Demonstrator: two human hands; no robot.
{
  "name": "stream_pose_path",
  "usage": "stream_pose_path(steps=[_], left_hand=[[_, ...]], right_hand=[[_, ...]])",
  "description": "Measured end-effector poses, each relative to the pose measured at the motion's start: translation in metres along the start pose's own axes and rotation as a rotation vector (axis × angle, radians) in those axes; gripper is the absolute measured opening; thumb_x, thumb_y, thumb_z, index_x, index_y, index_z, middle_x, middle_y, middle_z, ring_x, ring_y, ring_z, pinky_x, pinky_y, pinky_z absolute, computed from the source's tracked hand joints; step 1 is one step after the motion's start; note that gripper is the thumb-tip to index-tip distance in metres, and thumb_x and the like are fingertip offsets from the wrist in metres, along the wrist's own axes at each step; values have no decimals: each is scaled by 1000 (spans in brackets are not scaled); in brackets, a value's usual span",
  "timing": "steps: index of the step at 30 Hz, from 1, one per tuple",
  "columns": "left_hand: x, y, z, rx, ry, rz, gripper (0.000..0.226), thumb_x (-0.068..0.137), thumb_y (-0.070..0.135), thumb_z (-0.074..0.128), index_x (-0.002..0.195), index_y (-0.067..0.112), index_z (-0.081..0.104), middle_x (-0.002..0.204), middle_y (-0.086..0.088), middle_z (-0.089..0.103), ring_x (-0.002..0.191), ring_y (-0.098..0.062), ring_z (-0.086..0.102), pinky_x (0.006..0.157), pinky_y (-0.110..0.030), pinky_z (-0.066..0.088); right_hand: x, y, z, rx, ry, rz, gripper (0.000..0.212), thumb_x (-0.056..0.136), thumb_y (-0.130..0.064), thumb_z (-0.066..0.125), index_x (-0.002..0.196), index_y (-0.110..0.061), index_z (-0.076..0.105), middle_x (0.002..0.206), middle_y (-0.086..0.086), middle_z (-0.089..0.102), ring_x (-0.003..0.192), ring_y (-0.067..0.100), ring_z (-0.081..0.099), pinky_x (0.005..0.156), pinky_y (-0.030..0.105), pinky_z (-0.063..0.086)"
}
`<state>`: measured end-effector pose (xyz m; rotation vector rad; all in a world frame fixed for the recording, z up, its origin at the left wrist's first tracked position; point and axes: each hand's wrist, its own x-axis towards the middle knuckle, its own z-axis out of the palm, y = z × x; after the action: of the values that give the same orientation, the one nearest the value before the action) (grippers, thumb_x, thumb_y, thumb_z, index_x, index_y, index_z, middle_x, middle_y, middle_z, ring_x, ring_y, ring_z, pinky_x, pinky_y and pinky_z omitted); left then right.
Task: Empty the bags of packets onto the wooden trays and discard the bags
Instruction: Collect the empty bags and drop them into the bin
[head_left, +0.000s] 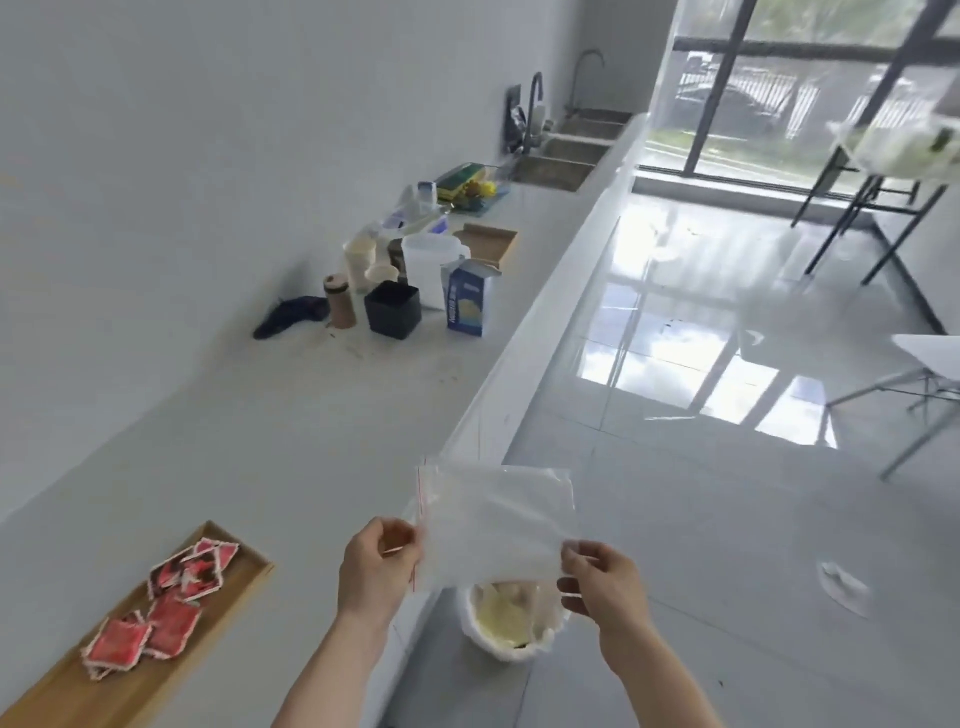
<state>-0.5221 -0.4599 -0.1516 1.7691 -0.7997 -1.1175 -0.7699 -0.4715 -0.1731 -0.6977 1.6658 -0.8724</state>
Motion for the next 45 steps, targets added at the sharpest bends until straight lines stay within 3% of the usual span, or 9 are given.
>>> stream_pose_path(steps=[7, 16, 19, 26, 34, 40, 45], left_hand=[[44, -11, 48, 82, -107, -56, 9, 82, 8, 74, 80, 14, 68, 79, -3, 72, 63, -23, 60, 72, -47, 56], [110, -46, 82, 242, -229, -91, 20, 86, 8, 71, 74, 24, 66, 80, 2, 74, 68, -20, 61, 68, -32, 50], [123, -64, 92, 319, -260, -112, 21, 87, 10, 69, 75, 26, 67, 82, 5, 74, 71, -20, 64, 70, -35, 54], [140, -112, 119, 408, -304, -201, 21, 89, 9, 68, 80, 27, 66, 83, 3, 72, 78, -22, 66, 66, -30, 51], [168, -192, 156, 462, -300, -365, 15, 90, 13, 70, 84, 27, 68, 94, 7, 71, 92, -23, 68, 85, -45, 60], [199, -261, 185, 464, -280, -438, 11, 91, 7, 67, 90, 18, 69, 93, 3, 71, 82, -17, 66, 69, -30, 55], [230, -316, 199, 470, -254, -467, 20, 89, 8, 68, 81, 26, 67, 88, 6, 68, 76, -17, 62, 69, -35, 56]], right_hand=[[32, 13, -14, -3, 117, 100, 8, 95, -12, 65, 102, -10, 66, 96, 15, 71, 72, 25, 67, 66, 37, 59], [79, 33, 3, -44, 257, 251, 9, 96, -14, 64, 102, -9, 65, 95, 13, 71, 75, 26, 68, 64, 35, 59], [91, 48, 7, -50, 282, 305, 8, 97, -14, 64, 102, -9, 66, 94, 14, 71, 75, 25, 68, 63, 34, 59], [120, 92, 9, -76, 284, 445, 9, 99, -14, 60, 106, -12, 65, 95, 11, 71, 77, 23, 68, 66, 32, 60], [180, 156, 1, -164, 235, 555, 9, 98, -17, 61, 104, -16, 67, 94, 8, 73, 73, 20, 69, 68, 34, 61], [239, 217, 8, -279, 155, 609, 10, 97, -18, 59, 105, -17, 66, 96, 6, 72, 72, 19, 69, 77, 41, 63], [289, 257, 22, -383, 108, 579, 5, 93, -22, 61, 93, -25, 65, 83, -2, 70, 78, 23, 73, 82, 51, 63]])
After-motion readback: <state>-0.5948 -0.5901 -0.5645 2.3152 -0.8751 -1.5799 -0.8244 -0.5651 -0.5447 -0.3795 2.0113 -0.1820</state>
